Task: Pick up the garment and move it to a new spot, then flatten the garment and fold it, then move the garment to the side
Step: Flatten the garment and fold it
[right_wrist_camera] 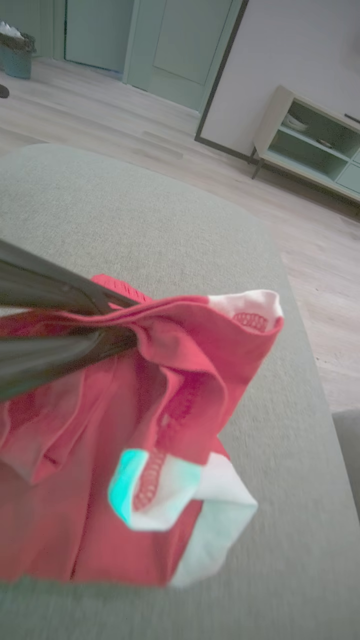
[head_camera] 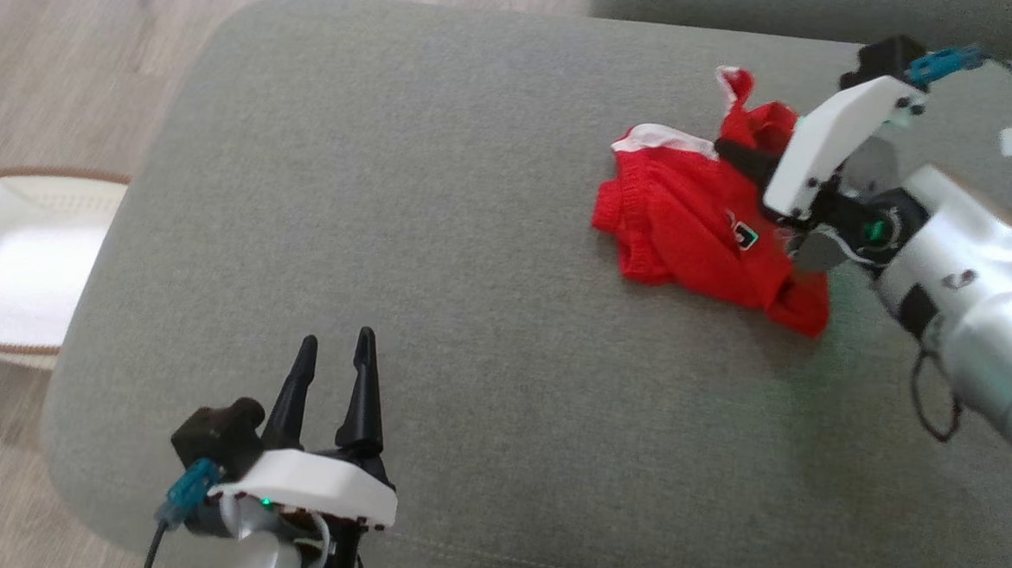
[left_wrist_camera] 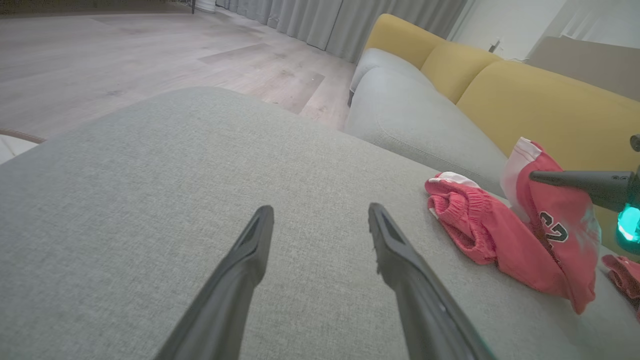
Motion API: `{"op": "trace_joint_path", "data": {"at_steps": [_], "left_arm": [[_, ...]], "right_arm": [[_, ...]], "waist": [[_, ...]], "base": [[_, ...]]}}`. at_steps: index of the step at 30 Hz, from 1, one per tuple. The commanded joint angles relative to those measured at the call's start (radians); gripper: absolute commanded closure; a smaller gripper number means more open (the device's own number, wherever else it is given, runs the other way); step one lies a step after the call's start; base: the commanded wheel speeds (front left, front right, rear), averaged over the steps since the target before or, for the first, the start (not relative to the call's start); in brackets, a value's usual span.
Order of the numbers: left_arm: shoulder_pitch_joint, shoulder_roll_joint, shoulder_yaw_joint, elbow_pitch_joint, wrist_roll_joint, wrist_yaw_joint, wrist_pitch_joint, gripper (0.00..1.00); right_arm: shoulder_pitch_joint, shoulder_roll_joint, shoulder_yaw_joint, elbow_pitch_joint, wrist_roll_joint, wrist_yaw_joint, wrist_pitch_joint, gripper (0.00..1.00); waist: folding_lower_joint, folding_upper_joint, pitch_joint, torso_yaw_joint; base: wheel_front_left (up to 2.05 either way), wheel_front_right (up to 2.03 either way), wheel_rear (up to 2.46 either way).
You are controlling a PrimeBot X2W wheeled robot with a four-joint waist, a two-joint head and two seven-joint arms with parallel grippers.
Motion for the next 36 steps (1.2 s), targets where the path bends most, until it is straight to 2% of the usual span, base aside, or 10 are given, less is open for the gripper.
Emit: {"op": "trace_joint_path", "data": {"at_steps": [1,10,11,12,13,20,26,29,31,36], "left_arm": [[-0.023,0.002,0.026,-0.022,0.005,-0.003,-0.008,0.00],[-0.042,-0.007,0.037,-0.014,0.003,0.001,-0.008,0.00],[-0.044,-0.007,0.040,-0.013,0.003,0.000,-0.008,0.00],[-0.046,-0.007,0.043,-0.013,0.005,-0.001,-0.008,0.00],[-0.047,-0.007,0.046,-0.013,0.007,-0.001,-0.008,0.00],[-0.033,-0.009,0.085,-0.037,0.018,-0.002,-0.008,0.00],[-0.007,-0.010,0.117,-0.073,0.039,-0.008,-0.008,0.00],[0.005,-0.010,0.119,-0.085,0.046,-0.012,-0.008,0.00],[0.009,-0.011,0.117,-0.089,0.050,-0.014,-0.008,0.00],[0.009,-0.011,0.106,-0.090,0.047,-0.016,-0.008,0.00]], "right_arm": [[-0.037,0.017,-0.006,-0.007,0.004,0.008,0.001,1.00],[-0.030,0.088,-0.019,0.061,0.013,0.008,-0.034,1.00],[-0.030,0.091,-0.023,0.060,0.015,0.008,-0.042,0.87],[-0.029,0.094,-0.026,0.058,0.016,0.008,-0.047,0.40],[-0.026,0.098,-0.027,0.054,0.018,0.008,-0.047,0.00],[-0.013,0.070,-0.045,-0.083,0.004,0.008,-0.136,0.00],[0.007,-0.087,-0.110,-0.267,-0.038,0.008,-0.343,0.00],[0.040,-0.182,-0.091,-0.249,-0.109,0.008,-0.422,0.00],[0.067,-0.213,-0.067,-0.209,-0.143,0.008,-0.431,0.00],[0.111,-0.204,-0.039,-0.137,-0.158,0.008,-0.413,0.00]], "waist": [[0.0000,0.0000,0.010,0.015],[0.0000,0.0000,0.037,0.065],[0.0000,0.0000,0.040,0.066],[0.0000,0.0000,0.042,0.067],[0.0000,0.0000,0.043,0.065],[0.0000,0.0000,0.017,0.014],[0.0000,0.0000,-0.014,-0.033],[0.0000,0.0000,-0.021,-0.042],[0.0000,0.0000,-0.021,-0.044],[0.0000,0.0000,-0.017,-0.039]], "base": [[0.00,0.00,0.00],[0.00,0.00,0.00],[0.00,0.00,0.00],[0.00,0.00,0.00],[0.00,0.00,0.00],[0.00,0.00,0.00],[0.00,0.00,0.00],[0.00,0.00,0.00],[0.00,0.00,0.00],[0.00,0.00,0.00]]}}
